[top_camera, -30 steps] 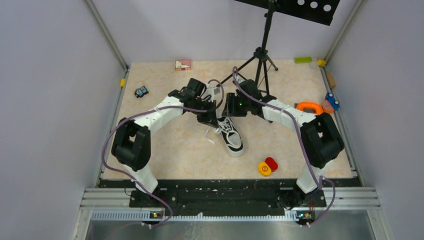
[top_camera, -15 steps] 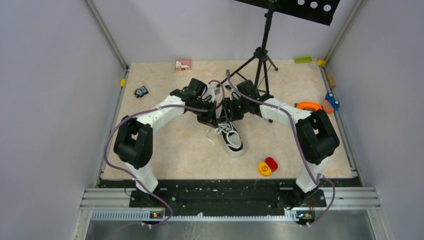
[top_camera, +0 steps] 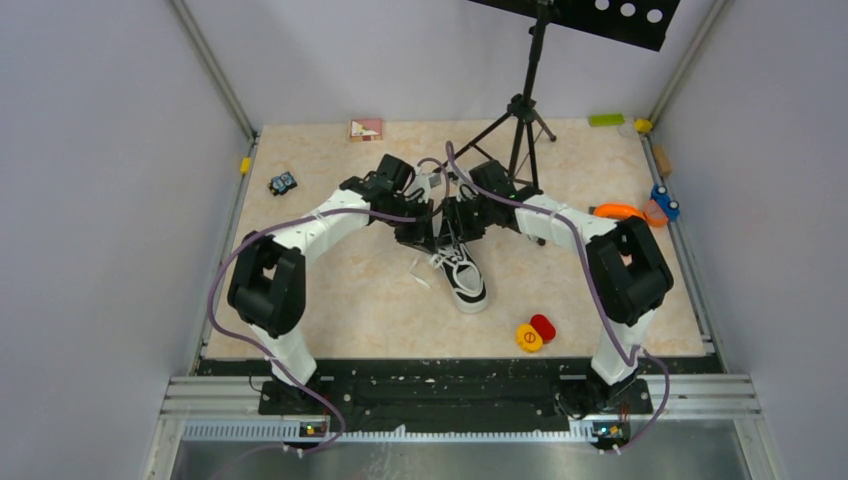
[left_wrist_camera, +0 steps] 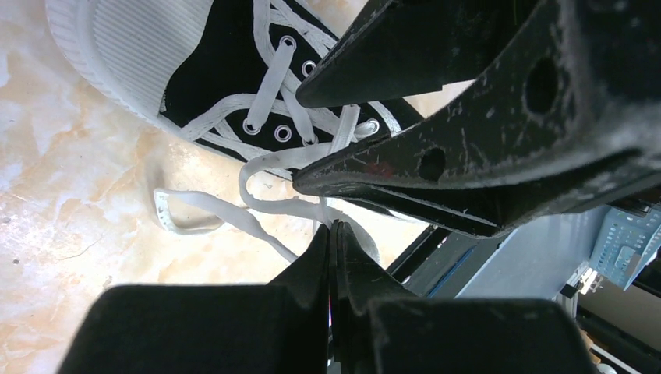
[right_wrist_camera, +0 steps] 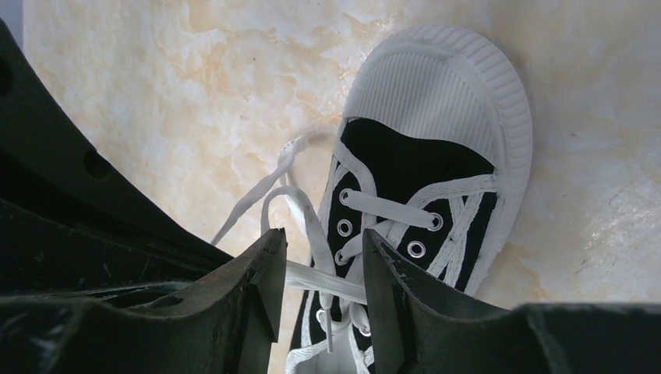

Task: Tie the shoes
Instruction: Cross the shoelace with the shoelace.

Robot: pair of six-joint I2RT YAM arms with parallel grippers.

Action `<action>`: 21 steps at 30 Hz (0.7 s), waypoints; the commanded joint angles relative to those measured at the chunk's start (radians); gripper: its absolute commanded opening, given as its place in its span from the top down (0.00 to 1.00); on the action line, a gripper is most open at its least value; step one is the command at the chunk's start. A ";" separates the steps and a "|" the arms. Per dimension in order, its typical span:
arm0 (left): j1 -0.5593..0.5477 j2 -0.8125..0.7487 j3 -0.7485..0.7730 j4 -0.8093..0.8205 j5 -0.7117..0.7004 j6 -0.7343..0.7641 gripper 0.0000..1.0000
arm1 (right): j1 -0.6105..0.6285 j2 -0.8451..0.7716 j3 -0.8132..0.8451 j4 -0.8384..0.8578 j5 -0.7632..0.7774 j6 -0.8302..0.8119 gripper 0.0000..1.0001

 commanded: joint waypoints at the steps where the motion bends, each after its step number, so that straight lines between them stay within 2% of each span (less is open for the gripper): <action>1: 0.002 0.007 0.027 0.002 0.000 0.025 1.00 | 0.027 0.004 0.053 -0.027 0.036 -0.048 0.58; 9: 0.001 -0.006 -0.039 0.020 -0.024 0.025 1.00 | 0.066 0.004 0.046 -0.075 0.116 -0.087 0.59; 21: 0.001 -0.025 -0.098 0.066 -0.032 -0.008 1.00 | 0.083 -0.024 0.031 -0.067 0.135 -0.077 0.65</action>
